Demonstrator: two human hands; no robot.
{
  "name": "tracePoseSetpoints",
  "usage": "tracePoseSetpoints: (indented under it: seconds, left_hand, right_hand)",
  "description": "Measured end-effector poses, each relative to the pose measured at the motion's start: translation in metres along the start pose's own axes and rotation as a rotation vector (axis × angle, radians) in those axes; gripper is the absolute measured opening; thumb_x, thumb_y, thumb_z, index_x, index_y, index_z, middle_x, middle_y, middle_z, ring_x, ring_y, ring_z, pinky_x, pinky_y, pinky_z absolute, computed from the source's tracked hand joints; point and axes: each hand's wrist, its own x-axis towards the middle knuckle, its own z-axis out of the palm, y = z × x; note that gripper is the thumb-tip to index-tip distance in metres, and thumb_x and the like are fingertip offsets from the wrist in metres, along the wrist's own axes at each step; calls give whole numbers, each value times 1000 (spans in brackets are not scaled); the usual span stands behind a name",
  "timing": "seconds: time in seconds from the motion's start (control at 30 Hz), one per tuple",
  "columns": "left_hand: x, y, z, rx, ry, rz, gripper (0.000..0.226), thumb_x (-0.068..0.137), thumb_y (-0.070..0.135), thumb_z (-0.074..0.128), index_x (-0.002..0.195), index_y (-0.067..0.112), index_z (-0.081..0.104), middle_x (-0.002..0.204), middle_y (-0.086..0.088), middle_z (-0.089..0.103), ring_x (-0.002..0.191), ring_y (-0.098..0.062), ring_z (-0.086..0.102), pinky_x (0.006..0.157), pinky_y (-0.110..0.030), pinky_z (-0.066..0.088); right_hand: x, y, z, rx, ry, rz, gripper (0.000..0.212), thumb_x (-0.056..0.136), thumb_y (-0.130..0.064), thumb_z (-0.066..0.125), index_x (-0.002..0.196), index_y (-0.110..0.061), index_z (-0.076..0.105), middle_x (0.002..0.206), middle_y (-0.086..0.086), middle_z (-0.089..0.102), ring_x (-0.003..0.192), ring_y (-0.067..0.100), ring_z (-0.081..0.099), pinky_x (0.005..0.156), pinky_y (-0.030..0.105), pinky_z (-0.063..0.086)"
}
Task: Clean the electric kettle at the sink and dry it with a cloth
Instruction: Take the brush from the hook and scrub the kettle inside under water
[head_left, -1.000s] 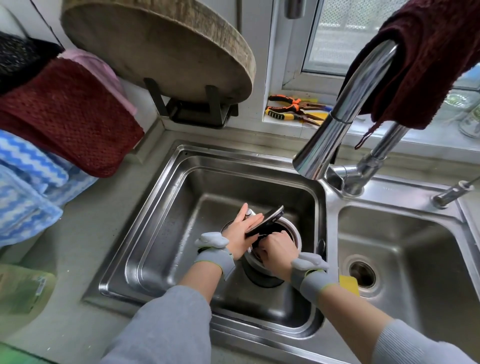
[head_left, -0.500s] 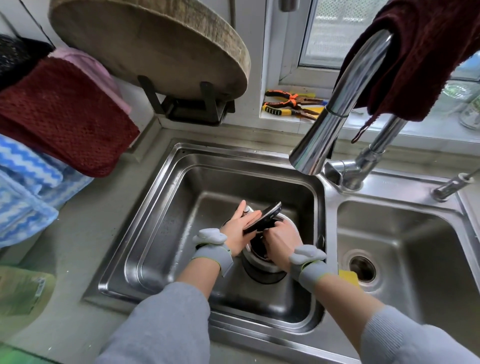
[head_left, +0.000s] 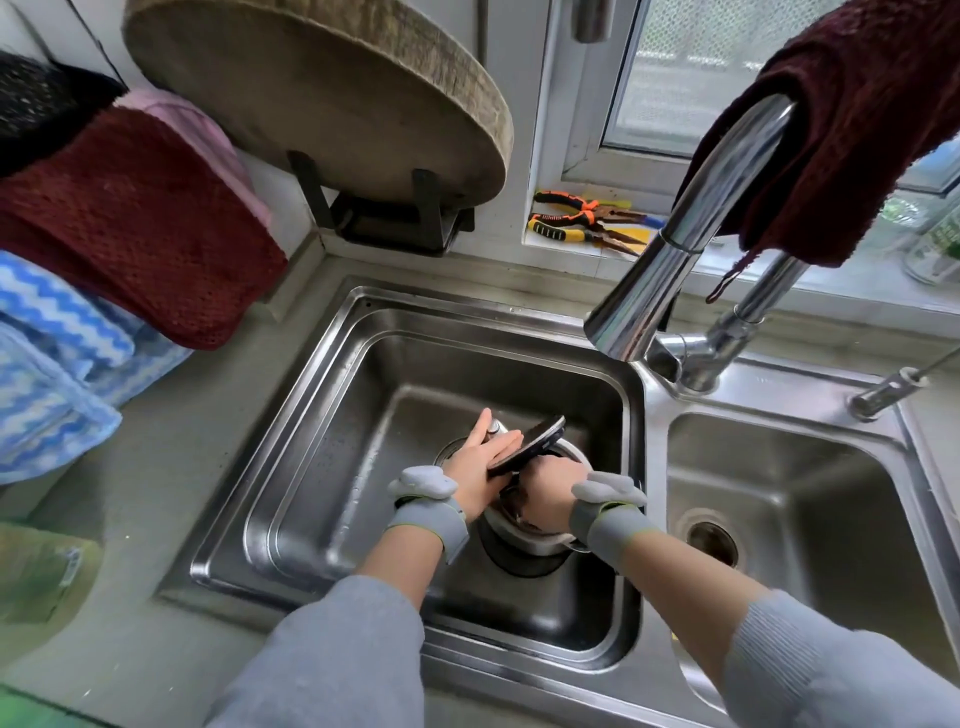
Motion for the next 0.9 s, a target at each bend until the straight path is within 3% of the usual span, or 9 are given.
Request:
tracePoseSetpoints:
  seconds: [0.13, 0.3, 0.4, 0.5, 0.57, 0.6, 0.73, 0.83, 0.9]
  left_hand:
    - [3, -3, -3, -50, 34, -28, 48, 95, 12, 54, 141, 24, 45, 161, -2, 4, 137, -17, 39, 87, -1, 20]
    - [3, 0, -4, -71, 24, -34, 48, 94, 11, 55, 140, 22, 46, 161, 0, 5, 135, -15, 41, 86, 1, 20]
    - [6, 0, -5, -68, 4, -13, 49, 93, 5, 55, 139, 18, 48, 160, 0, 7, 136, -12, 38, 85, 8, 19]
    - [8, -3, -7, -33, -12, 35, 50, 95, 7, 52, 143, 20, 43, 159, 3, 10, 140, -6, 26, 102, -1, 18]
    - [7, -3, -8, 26, -52, 42, 52, 98, 14, 49, 147, 23, 34, 160, 2, 7, 146, -15, 18, 117, -24, 16]
    - [6, -3, -8, 37, -55, 30, 52, 98, 16, 49, 147, 24, 34, 161, 1, 6, 146, -18, 18, 117, -29, 17]
    - [5, -6, -5, -1, -8, 45, 50, 93, 11, 56, 139, 28, 47, 161, 1, 4, 139, -16, 36, 104, -19, 32]
    - [5, -5, -7, -2, -43, 32, 50, 95, 11, 53, 142, 25, 44, 161, 2, 6, 140, -13, 33, 106, -16, 26]
    - [6, -7, -8, -43, -25, 1, 50, 94, 9, 53, 140, 28, 46, 161, 3, 5, 136, -7, 34, 99, -9, 24]
  right_hand:
    - [-3, 9, 13, 31, 78, 134, 21, 86, -27, 51, 99, -14, 61, 106, 7, 68, 99, 30, 64, 69, 29, 40]
    - [-2, -7, 31, 363, 198, 248, 24, 90, -30, 49, 97, -13, 63, 99, 6, 69, 93, 29, 65, 68, 30, 44]
    - [-4, 2, 25, 313, 67, 196, 19, 88, -26, 50, 91, -13, 63, 90, 4, 67, 88, 28, 66, 63, 28, 42]
    - [-4, 9, 7, 129, -83, 53, 23, 88, -27, 51, 95, -10, 64, 95, 6, 68, 80, 26, 61, 64, 27, 41]
    - [-1, 13, 5, 71, -32, 42, 25, 87, -29, 52, 98, -10, 65, 98, 5, 69, 85, 27, 63, 65, 27, 42]
    - [-1, 13, 9, 71, 30, 66, 25, 86, -30, 52, 98, -12, 65, 99, 5, 70, 89, 28, 65, 66, 29, 43]
    - [-4, 14, 27, 16, 189, 79, 28, 90, -31, 44, 97, -13, 65, 102, 7, 69, 97, 31, 64, 71, 33, 45]
    - [-5, 17, 18, -1, 73, 9, 23, 87, -27, 48, 93, -14, 65, 100, 7, 69, 92, 31, 64, 66, 30, 40]
    - [-4, 20, 10, -25, -4, -40, 21, 85, -29, 51, 92, -16, 66, 99, 6, 70, 88, 30, 63, 65, 28, 39]
